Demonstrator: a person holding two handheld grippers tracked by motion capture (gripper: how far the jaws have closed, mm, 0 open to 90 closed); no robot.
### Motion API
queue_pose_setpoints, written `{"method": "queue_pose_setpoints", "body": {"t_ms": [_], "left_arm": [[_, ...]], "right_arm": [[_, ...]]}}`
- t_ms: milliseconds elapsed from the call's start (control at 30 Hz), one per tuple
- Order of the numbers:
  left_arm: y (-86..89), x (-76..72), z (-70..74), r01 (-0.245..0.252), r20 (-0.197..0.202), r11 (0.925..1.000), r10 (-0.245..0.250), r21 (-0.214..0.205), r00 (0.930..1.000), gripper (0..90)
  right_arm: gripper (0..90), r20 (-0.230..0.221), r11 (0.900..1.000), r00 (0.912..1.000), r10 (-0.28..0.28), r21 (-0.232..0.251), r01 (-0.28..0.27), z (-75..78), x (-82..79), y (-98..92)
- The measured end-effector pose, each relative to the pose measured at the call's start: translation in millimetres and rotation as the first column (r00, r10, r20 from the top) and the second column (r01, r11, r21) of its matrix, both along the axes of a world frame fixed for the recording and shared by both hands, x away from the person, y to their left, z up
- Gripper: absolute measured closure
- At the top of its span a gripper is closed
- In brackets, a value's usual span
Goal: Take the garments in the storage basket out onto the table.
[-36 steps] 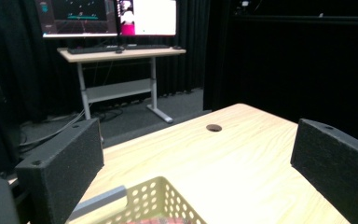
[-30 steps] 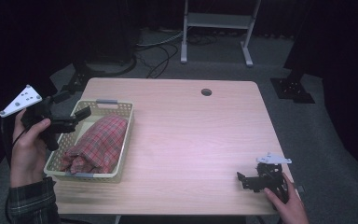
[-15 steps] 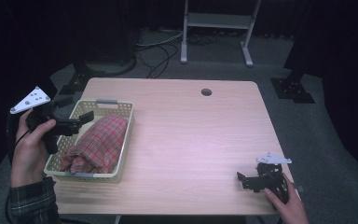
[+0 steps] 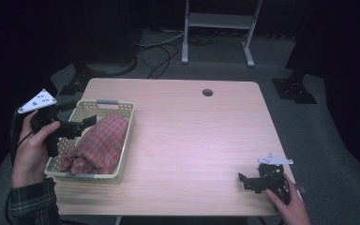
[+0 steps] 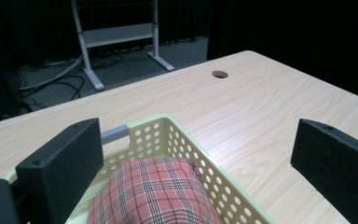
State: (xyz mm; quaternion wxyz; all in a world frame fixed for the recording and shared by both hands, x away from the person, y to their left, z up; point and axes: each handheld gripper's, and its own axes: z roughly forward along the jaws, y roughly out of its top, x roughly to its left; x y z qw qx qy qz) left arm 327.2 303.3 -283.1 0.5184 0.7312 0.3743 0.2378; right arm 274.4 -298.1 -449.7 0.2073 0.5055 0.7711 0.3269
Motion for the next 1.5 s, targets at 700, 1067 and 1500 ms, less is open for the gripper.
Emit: {"method": "queue_pose_setpoints", "body": {"t_ms": [700, 1067, 1500], "left_arm": [[-1.3, 8.3, -13.4, -0.007, -0.068, 0.9992, 0.01, 0.04, 0.9976, 2.2], [-0.7, 11.2, -18.9, -0.015, -0.086, 0.9986, 0.02, 0.051, 0.9961, 2.2], [-2.0, 14.6, -24.9, -0.015, -0.117, 0.9977, 0.023, 0.066, 0.9929, 2.2]], "right_arm": [[0.0, 0.0, 1.0, 1.0, 0.0, 0.0, 0.0, 0.0, 0.0, 0.0], [0.0, 0.0, 1.0, 1.0, 0.0, 0.0, 0.0, 0.0, 0.0, 0.0], [0.0, 0.0, 1.0, 1.0, 0.0, 0.0, 0.0, 0.0, 0.0, 0.0]]}}
